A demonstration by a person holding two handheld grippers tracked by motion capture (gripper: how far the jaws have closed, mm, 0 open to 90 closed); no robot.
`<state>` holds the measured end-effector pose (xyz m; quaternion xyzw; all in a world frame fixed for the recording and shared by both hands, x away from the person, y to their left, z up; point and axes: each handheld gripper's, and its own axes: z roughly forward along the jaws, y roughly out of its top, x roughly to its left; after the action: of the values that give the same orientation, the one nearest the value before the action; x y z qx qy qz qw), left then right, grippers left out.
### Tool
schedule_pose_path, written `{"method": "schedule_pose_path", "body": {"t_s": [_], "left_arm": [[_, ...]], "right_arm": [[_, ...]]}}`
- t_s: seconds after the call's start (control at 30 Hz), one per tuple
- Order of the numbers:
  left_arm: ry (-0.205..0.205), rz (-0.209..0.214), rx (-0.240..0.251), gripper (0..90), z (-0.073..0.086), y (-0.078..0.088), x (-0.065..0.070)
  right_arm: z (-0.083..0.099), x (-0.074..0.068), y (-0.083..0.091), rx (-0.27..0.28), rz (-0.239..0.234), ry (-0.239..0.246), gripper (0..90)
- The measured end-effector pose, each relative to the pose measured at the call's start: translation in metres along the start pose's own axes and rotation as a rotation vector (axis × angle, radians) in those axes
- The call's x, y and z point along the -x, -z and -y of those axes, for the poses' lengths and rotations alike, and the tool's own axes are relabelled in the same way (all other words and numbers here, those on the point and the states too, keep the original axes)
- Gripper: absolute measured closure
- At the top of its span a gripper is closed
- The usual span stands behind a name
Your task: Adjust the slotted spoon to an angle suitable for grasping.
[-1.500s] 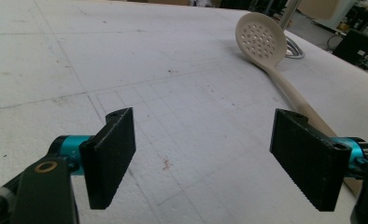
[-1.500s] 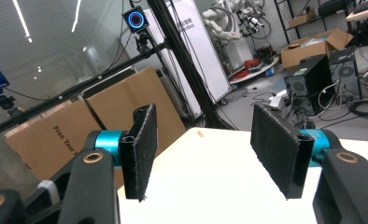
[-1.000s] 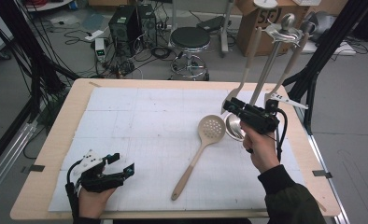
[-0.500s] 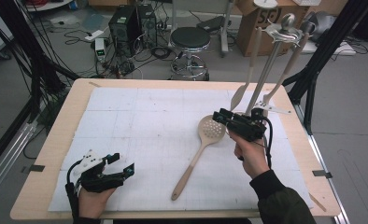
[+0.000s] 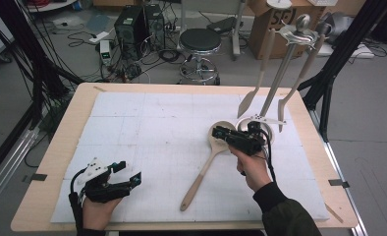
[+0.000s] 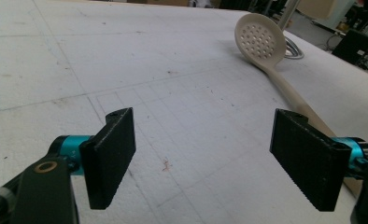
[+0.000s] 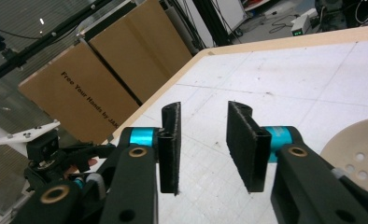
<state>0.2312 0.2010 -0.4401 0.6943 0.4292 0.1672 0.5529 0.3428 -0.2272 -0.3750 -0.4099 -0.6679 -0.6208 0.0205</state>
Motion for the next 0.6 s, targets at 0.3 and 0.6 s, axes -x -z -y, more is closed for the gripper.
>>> {"method": "schedule_pose_path", "body": {"t_s": [0.3,0.6], "left_arm": [[0.000,0.000,0.002,22.9,0.000,0.000,0.000],[0.000,0.000,0.004,23.0,0.000,0.000,0.000]], "right_arm": [[0.005,0.002,-0.008,-0.054,0.029,0.001,85.8],[0.012,0.002,-0.017,-0.095,0.034,-0.008,89.8]]}}
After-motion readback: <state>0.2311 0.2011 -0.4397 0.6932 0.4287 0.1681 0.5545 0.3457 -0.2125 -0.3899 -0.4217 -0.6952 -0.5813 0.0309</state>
